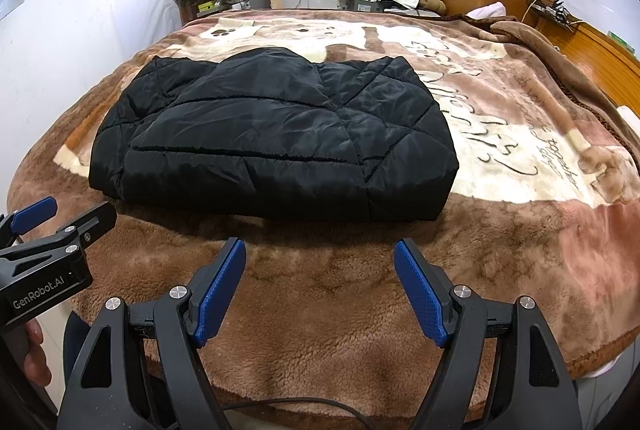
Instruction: Fold large clothes
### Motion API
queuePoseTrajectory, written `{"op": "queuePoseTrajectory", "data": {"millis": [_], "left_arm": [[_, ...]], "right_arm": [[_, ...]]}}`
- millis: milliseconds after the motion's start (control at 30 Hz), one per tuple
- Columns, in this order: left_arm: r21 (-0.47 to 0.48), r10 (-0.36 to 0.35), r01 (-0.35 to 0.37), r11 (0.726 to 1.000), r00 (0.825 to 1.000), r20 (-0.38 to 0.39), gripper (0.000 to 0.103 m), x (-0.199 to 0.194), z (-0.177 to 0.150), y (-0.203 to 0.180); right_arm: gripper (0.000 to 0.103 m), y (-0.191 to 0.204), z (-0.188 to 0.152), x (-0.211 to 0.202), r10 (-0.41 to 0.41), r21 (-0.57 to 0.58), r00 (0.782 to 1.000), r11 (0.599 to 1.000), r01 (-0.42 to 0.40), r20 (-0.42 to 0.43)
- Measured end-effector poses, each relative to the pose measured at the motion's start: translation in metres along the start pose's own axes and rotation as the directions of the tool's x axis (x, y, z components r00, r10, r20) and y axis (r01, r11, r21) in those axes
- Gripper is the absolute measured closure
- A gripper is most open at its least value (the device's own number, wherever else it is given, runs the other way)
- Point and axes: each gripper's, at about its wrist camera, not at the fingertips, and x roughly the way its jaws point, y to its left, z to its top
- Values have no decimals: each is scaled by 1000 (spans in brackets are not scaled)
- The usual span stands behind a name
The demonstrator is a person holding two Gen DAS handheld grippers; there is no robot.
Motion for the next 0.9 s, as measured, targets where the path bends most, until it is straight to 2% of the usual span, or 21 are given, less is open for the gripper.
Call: {"op": "queuePoseTrajectory", "data": {"millis": [900], "left_arm": [[12, 13, -13, 1000, 1000, 3, 11, 0, -1, -3]], "right_arm": [[27, 0, 1, 1, -1, 4, 1000, 1000, 1, -2]]}}
